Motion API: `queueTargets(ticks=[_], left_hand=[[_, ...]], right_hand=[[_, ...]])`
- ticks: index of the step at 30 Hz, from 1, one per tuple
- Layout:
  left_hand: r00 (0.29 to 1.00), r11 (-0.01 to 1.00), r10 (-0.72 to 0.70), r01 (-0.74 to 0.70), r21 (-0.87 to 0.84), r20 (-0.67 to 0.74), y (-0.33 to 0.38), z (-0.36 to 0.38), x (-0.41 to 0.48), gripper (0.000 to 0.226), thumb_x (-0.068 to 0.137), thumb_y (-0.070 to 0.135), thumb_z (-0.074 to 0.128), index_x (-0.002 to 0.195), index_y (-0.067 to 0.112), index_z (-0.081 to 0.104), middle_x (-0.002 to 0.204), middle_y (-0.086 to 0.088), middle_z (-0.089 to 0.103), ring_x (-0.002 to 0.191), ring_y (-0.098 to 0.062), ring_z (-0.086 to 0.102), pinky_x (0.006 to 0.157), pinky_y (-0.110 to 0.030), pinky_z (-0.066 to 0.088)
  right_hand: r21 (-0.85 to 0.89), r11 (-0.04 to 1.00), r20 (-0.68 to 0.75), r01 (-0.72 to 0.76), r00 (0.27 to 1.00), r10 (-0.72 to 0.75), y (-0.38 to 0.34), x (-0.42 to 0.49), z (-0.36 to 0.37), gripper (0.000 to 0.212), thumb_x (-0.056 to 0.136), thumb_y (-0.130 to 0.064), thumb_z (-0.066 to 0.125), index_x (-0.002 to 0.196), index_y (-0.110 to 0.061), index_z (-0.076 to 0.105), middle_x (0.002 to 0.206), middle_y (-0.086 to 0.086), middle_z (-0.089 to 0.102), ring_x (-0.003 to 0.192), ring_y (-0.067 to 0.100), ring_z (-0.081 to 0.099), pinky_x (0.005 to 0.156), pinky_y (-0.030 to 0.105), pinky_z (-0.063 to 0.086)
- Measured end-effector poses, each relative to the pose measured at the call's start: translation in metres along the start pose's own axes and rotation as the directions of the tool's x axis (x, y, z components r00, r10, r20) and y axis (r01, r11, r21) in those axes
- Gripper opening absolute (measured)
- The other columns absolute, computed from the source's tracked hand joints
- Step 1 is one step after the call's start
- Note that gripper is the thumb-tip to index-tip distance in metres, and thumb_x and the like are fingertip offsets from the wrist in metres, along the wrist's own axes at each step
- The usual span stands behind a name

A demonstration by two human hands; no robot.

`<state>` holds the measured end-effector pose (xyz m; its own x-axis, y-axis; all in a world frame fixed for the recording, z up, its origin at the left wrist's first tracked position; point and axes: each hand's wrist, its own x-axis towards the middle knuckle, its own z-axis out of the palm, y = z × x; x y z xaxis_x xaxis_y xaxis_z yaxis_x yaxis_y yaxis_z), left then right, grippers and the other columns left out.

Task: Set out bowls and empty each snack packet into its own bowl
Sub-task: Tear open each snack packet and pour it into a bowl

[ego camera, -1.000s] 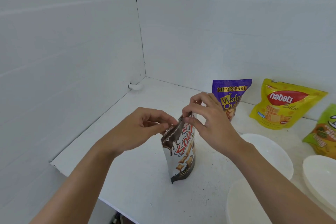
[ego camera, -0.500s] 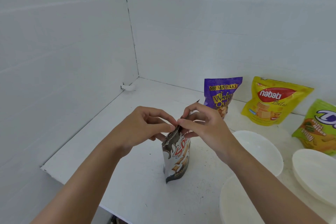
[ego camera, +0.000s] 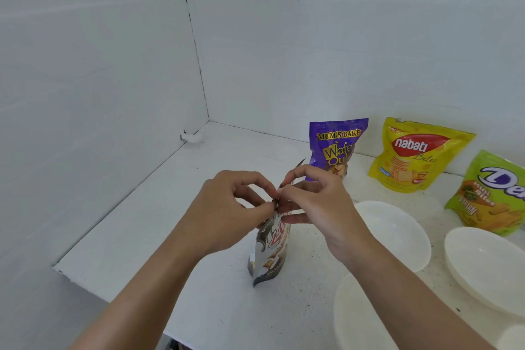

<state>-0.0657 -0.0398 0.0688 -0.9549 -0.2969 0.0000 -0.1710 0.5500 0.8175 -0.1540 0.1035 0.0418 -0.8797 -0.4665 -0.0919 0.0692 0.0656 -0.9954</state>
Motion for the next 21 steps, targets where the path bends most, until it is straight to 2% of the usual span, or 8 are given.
queueTargets(ticks=[3,6,7,9,12,17,21], left_hand=[[1.000,1.000,-0.008,0.008,0.002,0.001,0.002,0.001,0.002,0.012,0.083,0.026,0.072,0.083,0.038,0.072,0.073,0.013,0.076,0.065,-0.004,0.073,0.064,-0.021,0.053],[1.000,0.999,-0.003,0.003,0.032,0.006,0.004,-0.001,0.002,0.012,0.082,0.026,0.075,0.083,0.038,0.075,0.072,0.013,0.076,0.066,-0.003,0.073,0.061,-0.020,0.052],[1.000,0.999,-0.005,0.004,0.034,0.014,0.005,-0.001,0.003,0.013,0.081,0.024,0.076,0.084,0.037,0.076,0.073,0.013,0.076,0.066,-0.003,0.073,0.061,-0.023,0.056],[0.999,1.000,-0.018,0.017,0.017,0.038,0.007,-0.003,0.006,0.016,0.080,0.018,0.076,0.082,0.033,0.079,0.073,0.010,0.077,0.069,-0.010,0.074,0.068,-0.039,0.062],[0.998,1.000,-0.024,0.025,-0.015,0.056,0.008,-0.005,0.010,0.022,0.077,0.008,0.076,0.079,0.030,0.082,0.070,0.002,0.077,0.077,-0.030,0.073,0.076,-0.056,0.057],[0.998,0.998,-0.047,0.049,-0.045,0.046,0.004,-0.002,0.012,0.025,0.080,0.008,0.076,0.078,0.031,0.082,0.072,0.000,0.077,0.079,-0.028,0.074,0.080,-0.058,0.058],[0.999,0.998,-0.024,0.026,-0.053,0.043,0.005,-0.001,0.014,0.024,0.077,0.005,0.075,0.078,0.027,0.083,0.066,-0.002,0.075,0.074,-0.039,0.070,0.071,-0.056,0.057]], right_hand=[[0.013,1.000,-0.022,0.006,1.000,-0.005,0.000,-0.002,0.001,0.007,0.084,-0.004,0.069,0.086,-0.010,0.069,0.078,0.016,0.074,0.074,0.030,0.074,0.067,0.039,0.062],[0.004,1.000,-0.028,0.022,0.999,-0.021,-0.003,-0.002,0.000,0.008,0.082,0.002,0.068,0.084,-0.006,0.071,0.075,0.017,0.074,0.068,0.028,0.074,0.068,0.038,0.063],[-0.007,1.000,-0.031,0.030,0.999,-0.030,-0.003,-0.001,-0.001,0.009,0.081,0.003,0.068,0.083,-0.005,0.071,0.073,0.017,0.073,0.065,0.027,0.073,0.068,0.037,0.063],[-0.026,0.999,-0.042,0.045,0.998,-0.046,-0.004,0.000,-0.001,0.009,0.079,0.006,0.067,0.080,-0.002,0.072,0.070,0.018,0.072,0.060,0.026,0.070,0.068,0.037,0.062],[-0.029,0.998,-0.075,0.053,0.996,-0.055,-0.004,0.002,0.001,0.009,0.077,0.008,0.067,0.077,0.002,0.072,0.067,0.020,0.071,0.056,0.025,0.067,0.069,0.041,0.061],[-0.083,0.994,-0.135,0.068,0.988,-0.079,0.000,0.004,0.002,0.009,0.071,0.005,0.067,0.069,-0.004,0.071,0.060,0.015,0.069,0.052,0.026,0.065,0.068,0.046,0.060],[-0.135,0.987,-0.162,0.089,0.980,-0.111,0.000,0.005,0.004,0.009,0.069,0.001,0.070,0.067,-0.007,0.072,0.060,0.012,0.070,0.052,0.026,0.068,0.064,0.041,0.060]])
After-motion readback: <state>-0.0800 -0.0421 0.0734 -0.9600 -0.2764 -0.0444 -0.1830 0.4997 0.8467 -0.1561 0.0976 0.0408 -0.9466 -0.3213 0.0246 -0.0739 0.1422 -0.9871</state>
